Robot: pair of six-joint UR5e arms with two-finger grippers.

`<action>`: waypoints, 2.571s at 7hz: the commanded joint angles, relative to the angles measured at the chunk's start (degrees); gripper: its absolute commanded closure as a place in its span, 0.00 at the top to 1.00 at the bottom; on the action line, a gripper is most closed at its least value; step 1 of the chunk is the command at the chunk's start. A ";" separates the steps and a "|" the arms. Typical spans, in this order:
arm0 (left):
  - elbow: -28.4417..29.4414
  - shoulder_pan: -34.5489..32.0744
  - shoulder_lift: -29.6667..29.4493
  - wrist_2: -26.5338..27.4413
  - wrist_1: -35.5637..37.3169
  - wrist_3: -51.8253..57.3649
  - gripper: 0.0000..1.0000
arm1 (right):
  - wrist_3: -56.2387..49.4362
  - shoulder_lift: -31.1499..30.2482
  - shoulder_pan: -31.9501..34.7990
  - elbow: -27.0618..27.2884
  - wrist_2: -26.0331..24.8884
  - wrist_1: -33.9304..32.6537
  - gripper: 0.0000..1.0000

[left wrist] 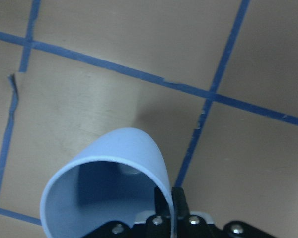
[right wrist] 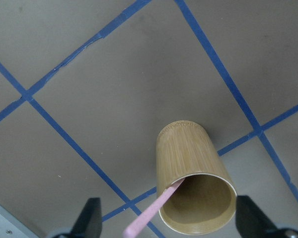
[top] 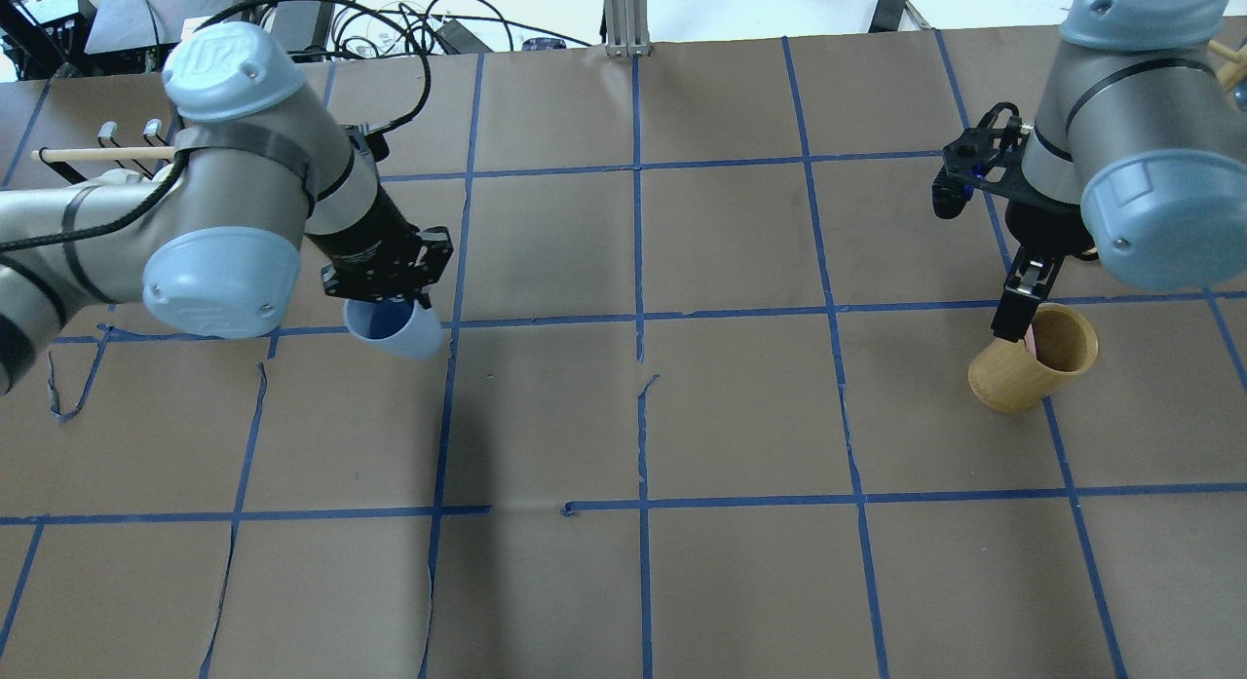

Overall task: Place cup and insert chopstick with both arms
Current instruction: 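Carry the blue cup with the left gripper to the table center and set it upright, then open and raise the left gripper away while the right gripper lifts the pink chopstick out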

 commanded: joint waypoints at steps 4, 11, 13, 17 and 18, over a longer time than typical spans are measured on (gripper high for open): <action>12.10 -18.20 -15.43 -1.91 5.96 -16.33 0.00 | -7.68 -0.39 -0.06 1.31 0.03 -0.97 0.47; 14.49 -19.18 -17.76 -1.55 8.43 -16.07 1.00 | -7.59 -1.71 -0.06 1.05 -0.14 -0.35 0.12; 15.37 -19.10 -13.04 -0.07 6.78 -13.53 1.00 | -7.77 -1.71 -0.06 0.35 -0.14 -0.53 0.11; 12.92 -9.98 2.24 7.59 -14.29 3.67 1.00 | -9.44 -1.71 -0.06 -3.51 0.12 -0.18 0.10; 12.91 -6.73 6.11 7.59 -18.51 10.24 1.00 | -9.35 -1.79 -0.06 -6.57 0.21 3.65 0.09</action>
